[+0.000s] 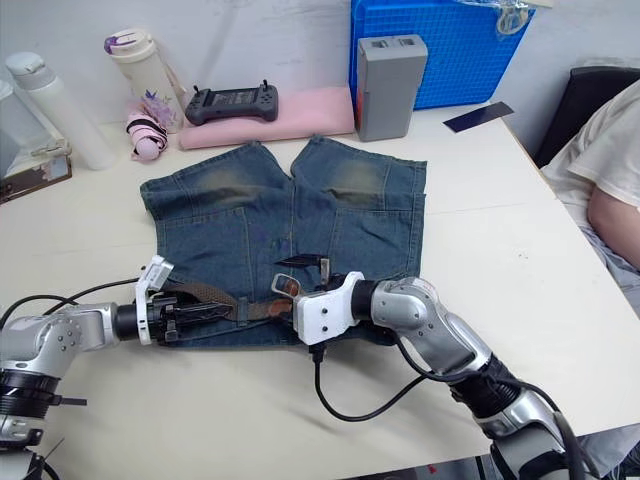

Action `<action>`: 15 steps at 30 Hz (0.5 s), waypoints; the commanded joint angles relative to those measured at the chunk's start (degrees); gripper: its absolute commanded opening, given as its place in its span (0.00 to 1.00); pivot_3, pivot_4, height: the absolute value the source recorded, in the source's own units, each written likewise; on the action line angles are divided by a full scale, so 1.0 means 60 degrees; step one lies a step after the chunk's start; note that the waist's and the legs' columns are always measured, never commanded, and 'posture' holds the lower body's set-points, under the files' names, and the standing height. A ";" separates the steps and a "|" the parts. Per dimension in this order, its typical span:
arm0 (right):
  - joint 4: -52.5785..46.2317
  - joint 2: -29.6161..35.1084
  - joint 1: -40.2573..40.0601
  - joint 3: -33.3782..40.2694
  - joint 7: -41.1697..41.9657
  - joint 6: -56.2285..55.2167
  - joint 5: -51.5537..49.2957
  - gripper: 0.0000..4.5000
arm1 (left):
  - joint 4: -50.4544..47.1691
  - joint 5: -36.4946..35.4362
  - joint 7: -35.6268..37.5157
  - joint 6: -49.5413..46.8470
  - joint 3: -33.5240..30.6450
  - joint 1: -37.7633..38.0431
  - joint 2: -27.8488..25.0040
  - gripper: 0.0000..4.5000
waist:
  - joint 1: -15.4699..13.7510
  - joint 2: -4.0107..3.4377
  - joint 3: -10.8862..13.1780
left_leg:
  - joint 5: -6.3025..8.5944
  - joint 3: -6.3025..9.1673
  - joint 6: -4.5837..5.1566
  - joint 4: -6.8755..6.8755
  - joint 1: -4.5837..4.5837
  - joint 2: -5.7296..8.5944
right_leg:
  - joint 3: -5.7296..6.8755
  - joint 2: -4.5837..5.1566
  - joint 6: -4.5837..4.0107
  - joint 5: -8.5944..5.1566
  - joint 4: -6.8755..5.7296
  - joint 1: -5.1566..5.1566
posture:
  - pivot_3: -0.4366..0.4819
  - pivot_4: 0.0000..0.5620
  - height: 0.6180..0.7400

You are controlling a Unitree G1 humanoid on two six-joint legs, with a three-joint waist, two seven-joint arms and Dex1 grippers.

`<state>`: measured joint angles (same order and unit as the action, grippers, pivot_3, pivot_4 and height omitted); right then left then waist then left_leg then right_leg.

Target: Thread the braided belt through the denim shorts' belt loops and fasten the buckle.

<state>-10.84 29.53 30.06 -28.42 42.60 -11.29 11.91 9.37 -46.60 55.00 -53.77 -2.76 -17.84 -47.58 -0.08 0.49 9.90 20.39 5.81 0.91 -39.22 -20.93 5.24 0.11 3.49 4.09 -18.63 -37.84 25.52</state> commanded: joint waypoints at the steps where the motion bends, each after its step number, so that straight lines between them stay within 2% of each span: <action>1: -0.0026 0.0089 0.0050 0.0234 0.0129 -0.0707 0.0038 0.99 | -0.0075 0.0261 0.0096 -0.0106 -0.0127 0.0080 0.0101 0.00 | 0.0009 0.0000 0.0000 | 0.0000 0.0001 0.0000 0.0000 0.0000 0.0000 | 0.0000 0.0000 0.0000 0.0000 -0.0001 0.0000 | 0.48 0.27 0.75; 6: 0.0250 0.0359 0.0149 0.0424 0.0263 -0.1280 0.0136 0.99 | -0.0150 0.0366 0.0139 -0.0167 -0.0287 0.0233 0.0158 0.00 | 0.0034 0.0000 0.0000 | -0.0001 0.0000 0.0000 -0.0001 0.0001 -0.0001 | -0.0001 -0.0001 0.0000 0.0000 -0.0004 0.0000 | 0.48 0.27 0.75; 15: 0.1159 0.0158 0.0425 0.0410 -0.0247 -0.1962 0.1267 0.99 | -0.0395 0.0446 0.0098 -0.0345 -0.0524 0.0414 0.0329 0.00 | 0.0044 -0.0001 0.0000 | -0.0004 -0.0002 -0.0005 -0.0002 0.0003 -0.0002 | -0.0002 -0.0002 0.0000 0.0000 -0.0012 0.0002 | 0.48 0.27 0.75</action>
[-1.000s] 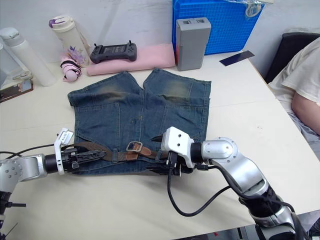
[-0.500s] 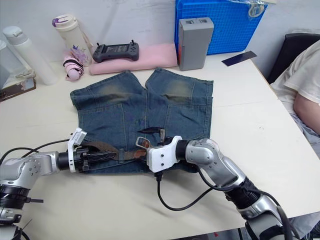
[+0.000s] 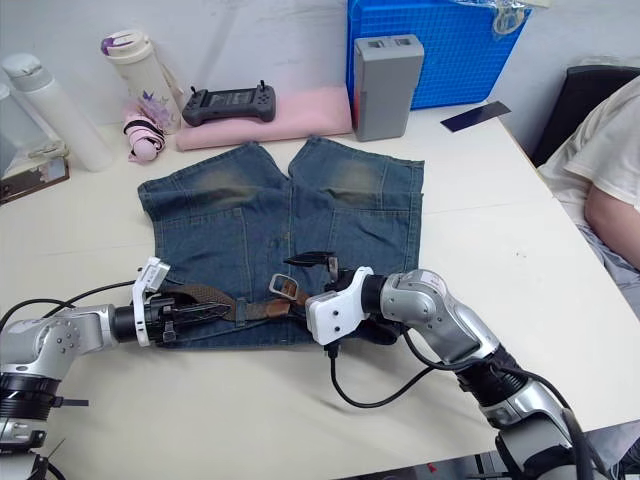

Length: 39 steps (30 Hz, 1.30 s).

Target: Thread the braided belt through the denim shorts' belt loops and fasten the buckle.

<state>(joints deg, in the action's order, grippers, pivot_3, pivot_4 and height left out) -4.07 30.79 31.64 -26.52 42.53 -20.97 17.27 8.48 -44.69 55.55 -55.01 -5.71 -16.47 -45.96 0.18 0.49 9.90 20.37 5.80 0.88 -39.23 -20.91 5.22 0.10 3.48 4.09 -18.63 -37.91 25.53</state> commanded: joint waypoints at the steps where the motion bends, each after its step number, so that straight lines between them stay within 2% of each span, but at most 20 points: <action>1: 0.0079 -0.0061 0.0152 0.0063 -0.0266 -0.0463 0.0475 0.99 | -0.0264 0.0127 -0.0017 -0.0168 -0.0070 0.0197 0.0076 0.00 | 0.0001 0.0000 0.0000 | 0.0000 0.0001 0.0000 -0.0001 0.0000 0.0000 | 0.0000 0.0000 0.0000 0.0000 -0.0001 0.0000 | 0.48 0.27 0.75; 8: 0.0622 -0.0583 0.0215 -0.0260 -0.1267 -0.1269 0.1775 0.99 | -0.0364 0.0138 -0.0103 -0.0326 -0.0220 0.0248 0.0153 0.00 | 0.0008 0.0001 -0.0001 | -0.0001 -0.0001 -0.0001 -0.0004 0.0003 0.0001 | -0.0001 -0.0001 0.0000 0.0000 -0.0009 0.0000 | 0.48 0.27 0.75; 19: 0.1381 -0.1180 0.0710 -0.0381 -0.2035 -0.2031 0.2529 0.99 | -0.0364 0.0224 -0.0120 -0.0469 -0.0294 0.0235 0.0302 0.00 | 0.0031 0.0001 -0.0002 | -0.0009 -0.0004 -0.0014 -0.0007 0.0014 0.0001 | -0.0006 -0.0004 -0.0001 0.0000 -0.0027 -0.0001 | 0.48 0.27 0.75; 22: 0.1433 -0.1194 0.0752 -0.0348 -0.2137 -0.2151 0.2609 0.83 | -0.0328 0.0196 -0.0152 -0.0518 -0.0365 0.0247 0.0329 0.00 | 0.0032 0.0001 -0.0002 | -0.0010 -0.0004 -0.0013 -0.0007 0.0014 0.0002 | -0.0006 -0.0004 -0.0001 0.0000 -0.0027 -0.0001 | 0.48 0.27 0.75; 28: 0.1471 -0.1189 0.0710 -0.0449 -0.2035 -0.2259 0.2578 0.31 | -0.0293 0.0240 -0.0149 -0.0543 -0.0401 0.0227 0.0368 0.00 | 0.0034 0.0000 -0.0002 | -0.0010 -0.0004 -0.0013 -0.0009 0.0014 0.0003 | -0.0006 -0.0004 -0.0001 0.0000 -0.0028 -0.0001 | 0.48 0.27 0.75; 31: 0.1461 -0.1154 0.0623 -0.0587 -0.1745 -0.2263 0.2465 0.02 | -0.0337 0.0219 -0.0165 -0.0569 -0.0424 0.0240 0.0405 0.00 | 0.0037 0.0000 -0.0002 | -0.0010 -0.0004 -0.0013 -0.0009 0.0014 0.0002 | -0.0006 -0.0004 -0.0001 0.0000 -0.0028 0.0000 | 0.48 0.27 0.75; 39: 0.1380 -0.1153 0.0525 -0.0568 -0.1600 -0.2264 0.2384 0.01 | -0.0324 0.0216 -0.0229 -0.0681 -0.0525 0.0234 0.0482 0.00 | 0.0048 -0.0001 -0.0004 | -0.0010 -0.0005 -0.0013 -0.0009 0.0018 0.0002 | -0.0008 -0.0004 -0.0001 0.0000 -0.0032 -0.0001 | 0.48 0.27 0.75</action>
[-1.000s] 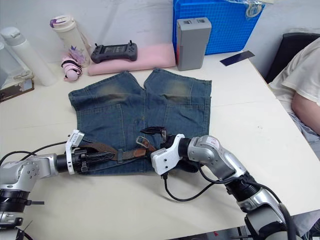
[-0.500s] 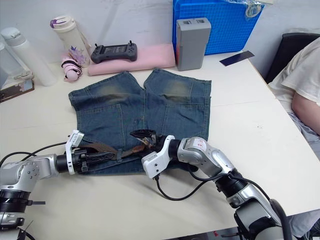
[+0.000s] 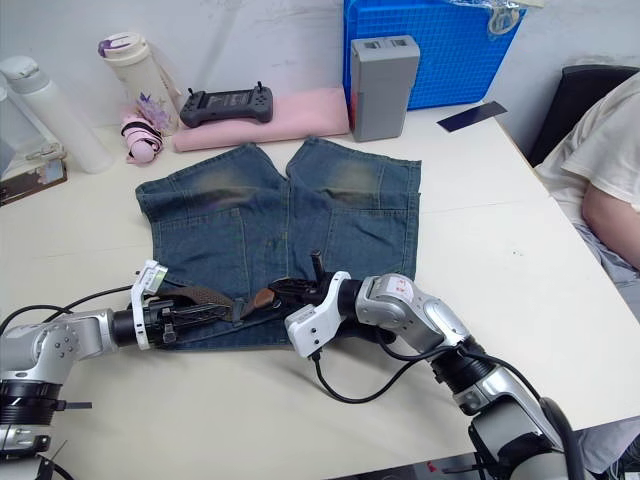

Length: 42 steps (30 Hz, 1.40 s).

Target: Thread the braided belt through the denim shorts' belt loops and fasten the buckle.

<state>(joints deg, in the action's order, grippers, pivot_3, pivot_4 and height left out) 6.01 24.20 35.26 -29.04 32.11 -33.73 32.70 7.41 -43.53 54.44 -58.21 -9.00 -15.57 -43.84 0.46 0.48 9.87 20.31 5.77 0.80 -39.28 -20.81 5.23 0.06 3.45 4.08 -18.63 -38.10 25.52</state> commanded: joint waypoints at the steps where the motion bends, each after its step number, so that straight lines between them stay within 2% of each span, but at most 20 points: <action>1: -0.0315 -0.0052 -0.0100 -0.0138 0.0169 -0.0091 -0.0184 0.01 | -0.0155 0.0025 -0.0048 -0.0158 0.0013 0.0091 0.0137 0.00 | 0.0001 0.0000 0.0000 | 0.0000 0.0000 0.0000 0.0000 0.0001 0.0000 | 0.0000 0.0000 0.0000 0.0000 0.0000 0.0000 | 0.48 0.27 0.75; 3: -0.0355 -0.0097 -0.0182 -0.0080 0.0227 0.0006 -0.0391 0.01 | -0.0174 0.0021 -0.0068 -0.0176 -0.0006 0.0101 0.0156 0.00 | 0.0006 0.0000 -0.0001 | 0.0000 -0.0001 0.0000 0.0000 0.0002 0.0000 | -0.0001 0.0000 0.0000 0.0000 -0.0003 0.0000 | 0.48 0.27 0.75; 6: -0.0416 -0.0135 -0.0256 -0.0094 0.0364 0.0057 -0.0545 0.18 | -0.0203 0.0016 -0.0086 -0.0211 -0.0052 0.0119 0.0179 0.00 | 0.0027 0.0000 -0.0002 | 0.0000 -0.0002 0.0000 0.0000 0.0004 0.0000 | -0.0002 0.0000 0.0000 0.0000 -0.0005 -0.0001 | 0.48 0.27 0.75; 8: -0.0429 -0.0135 -0.0253 -0.0111 0.0369 -0.0014 -0.0488 0.37 | -0.0216 0.0018 -0.0095 -0.0234 -0.0077 0.0131 0.0188 0.00 | 0.0027 0.0000 -0.0002 | 0.0000 -0.0002 0.0000 -0.0001 0.0004 0.0000 | -0.0002 0.0000 0.0000 0.0000 -0.0008 -0.0001 | 0.48 0.27 0.75; 21: -0.0503 -0.0092 -0.0195 -0.0109 0.0283 -0.0449 -0.0401 0.37 | -0.0265 -0.0012 -0.0183 -0.0463 -0.0181 0.0193 0.0244 0.00 | 0.0055 0.0000 -0.0002 | 0.0000 -0.0002 0.0000 -0.0007 0.0004 0.0001 | -0.0002 0.0000 0.0000 0.0000 -0.0014 -0.0001 | 0.48 0.27 0.75; 24: -0.0490 -0.0086 -0.0179 -0.0111 0.0272 -0.0571 -0.0378 0.19 | -0.0251 0.0003 -0.0219 -0.0499 -0.0179 0.0166 0.0264 0.00 | 0.0055 0.0000 -0.0002 | 0.0000 -0.0002 0.0000 -0.0007 0.0004 0.0002 | -0.0002 0.0000 0.0000 0.0000 -0.0015 -0.0001 | 0.48 0.27 0.75; 26: -0.0459 -0.0088 -0.0165 -0.0125 0.0330 -0.0609 -0.0412 0.01 | -0.0232 0.0010 -0.0229 -0.0527 -0.0181 0.0143 0.0273 0.00 | 0.0063 0.0000 -0.0002 | 0.0000 -0.0002 0.0000 -0.0008 0.0004 0.0002 | -0.0002 0.0000 0.0000 0.0000 -0.0016 -0.0001 | 0.48 0.27 0.75; 32: -0.0414 -0.0104 -0.0188 -0.0149 0.0444 -0.0545 -0.0452 0.01 | -0.0241 -0.0015 -0.0261 -0.0640 -0.0214 0.0123 0.0294 0.00 | 0.0085 0.0000 -0.0002 | 0.0000 -0.0002 0.0000 -0.0015 0.0005 0.0002 | -0.0002 0.0001 0.0000 0.0000 -0.0024 -0.0001 | 0.48 0.27 0.75; 36: -0.0450 -0.0110 -0.0239 -0.0120 0.0461 -0.0431 -0.0389 0.01 | -0.0617 -0.0250 -0.0566 -0.0758 -0.0599 0.0252 0.0481 0.00 | 0.0102 0.0000 -0.0002 | 0.0000 -0.0002 0.0000 -0.0021 0.0004 0.0002 | -0.0003 0.0001 0.0000 0.0000 -0.0031 -0.0001 | 0.48 0.27 0.75; 42: -0.0453 -0.0100 -0.0334 -0.0084 0.0440 -0.0286 -0.0344 0.00 | -0.1917 -0.0687 -0.1142 -0.1033 -0.1573 0.1030 0.0573 0.54 | 0.0182 0.0002 -0.0003 | 0.0000 -0.0002 0.0000 -0.0029 0.0002 -0.0001 | -0.0004 0.0000 0.0000 0.0000 -0.0036 -0.0001 | 0.48 0.27 0.75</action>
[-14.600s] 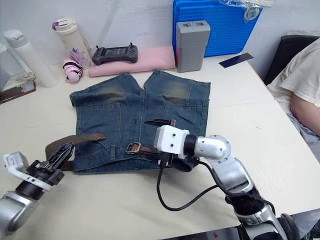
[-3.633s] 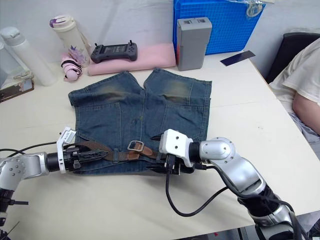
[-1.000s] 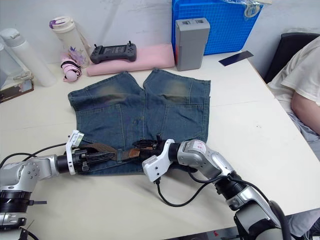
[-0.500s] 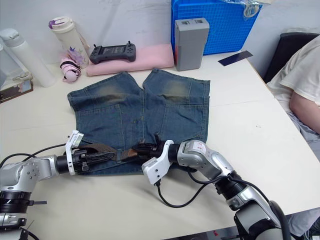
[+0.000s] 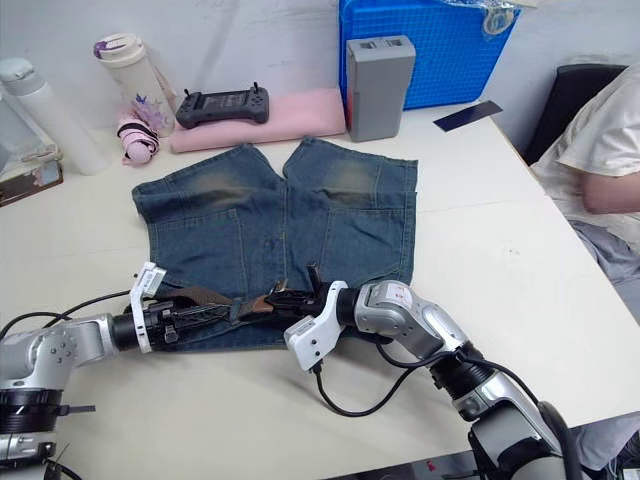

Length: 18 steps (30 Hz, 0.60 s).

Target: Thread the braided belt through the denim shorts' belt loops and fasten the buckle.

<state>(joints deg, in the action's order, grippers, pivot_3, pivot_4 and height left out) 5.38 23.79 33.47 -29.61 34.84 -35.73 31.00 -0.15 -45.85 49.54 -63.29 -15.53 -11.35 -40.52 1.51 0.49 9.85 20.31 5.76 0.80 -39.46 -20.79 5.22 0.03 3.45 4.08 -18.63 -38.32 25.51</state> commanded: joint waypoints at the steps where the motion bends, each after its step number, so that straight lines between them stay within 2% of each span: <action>1: -0.0340 -0.0033 -0.0041 0.0026 -0.0025 0.0070 -0.0056 0.00 | -0.0864 -0.0399 -0.0469 -0.0245 -0.0700 0.0503 0.0029 0.63 | 0.0010 0.0000 0.0000 | 0.0000 0.0000 0.0000 0.0000 0.0000 0.0000 | 0.0000 0.0000 0.0000 0.0000 -0.0003 0.0000 | 0.48 0.27 0.75; 2: -0.0324 -0.0029 -0.0050 0.0046 -0.0038 0.0102 -0.0058 0.00 | -0.1145 -0.0476 -0.0590 -0.0260 -0.0897 0.0761 0.0022 0.73 | 0.0020 0.0000 0.0000 | 0.0000 0.0000 0.0000 0.0000 0.0000 -0.0001 | -0.0001 0.0000 0.0000 0.0000 -0.0001 0.0000 | 0.48 0.27 0.75; 6: -0.0302 0.0003 -0.0100 0.0101 -0.0076 0.0208 -0.0088 0.00 | -0.2196 -0.0563 -0.1016 -0.0160 -0.1299 0.1808 0.0080 0.73 | 0.0041 0.0000 0.0000 | 0.0000 -0.0007 -0.0002 0.0007 0.0010 -0.0006 | -0.0015 -0.0008 -0.0007 -0.0004 -0.0006 0.0000 | 0.48 0.27 0.75; 9: -0.0260 0.0018 -0.0093 0.0192 -0.0170 0.0227 -0.0117 0.00 | -0.2976 -0.0304 -0.1577 0.0331 -0.1394 0.2611 0.0370 0.54 | 0.0024 0.0000 0.0000 | 0.0000 -0.0008 -0.0004 0.0009 0.0012 -0.0005 | -0.0018 -0.0006 -0.0009 -0.0005 -0.0003 -0.0002 | 0.48 0.27 0.75; 11: -0.0273 0.0049 -0.0071 0.0274 -0.0242 0.0162 -0.0194 0.00 | -0.3170 0.0116 -0.2074 0.0715 -0.1230 0.2832 0.0528 0.33 | 0.0010 0.0001 -0.0001 | 0.0000 -0.0010 -0.0003 0.0009 0.0012 -0.0004 | -0.0018 -0.0005 -0.0008 -0.0005 -0.0001 -0.0004 | 0.48 0.27 0.75; 14: -0.0410 0.0225 -0.0131 0.0531 -0.0148 0.0106 -0.0712 0.00 | -0.3718 0.1253 -0.2445 0.1662 -0.0295 0.3290 0.0411 0.05 | -0.0021 0.0002 -0.0002 | 0.0000 -0.0009 -0.0004 0.0009 0.0014 -0.0004 | -0.0016 -0.0005 -0.0009 -0.0005 -0.0001 -0.0007 | 0.48 0.27 0.75; 18: -0.1077 0.0682 -0.0273 0.1151 0.0663 0.0742 -0.2598 0.00 | -0.4044 0.3077 -0.2714 0.3481 0.0994 0.3739 0.0173 0.02 | -0.0133 -0.0006 -0.0005 | 0.0002 -0.0010 -0.0001 0.0025 0.0053 0.0002 | -0.0020 0.0000 -0.0008 -0.0004 0.0025 -0.0051 | 0.48 0.27 0.75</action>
<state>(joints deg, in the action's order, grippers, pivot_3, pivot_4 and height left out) 2.95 27.31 31.38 -26.01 37.38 -32.90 21.16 -25.05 -33.21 34.41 -44.93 -14.40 8.55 -39.04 0.71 0.46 9.82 20.32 5.69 0.79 -39.25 -20.38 5.23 -0.09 3.45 4.03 -18.66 -38.10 25.10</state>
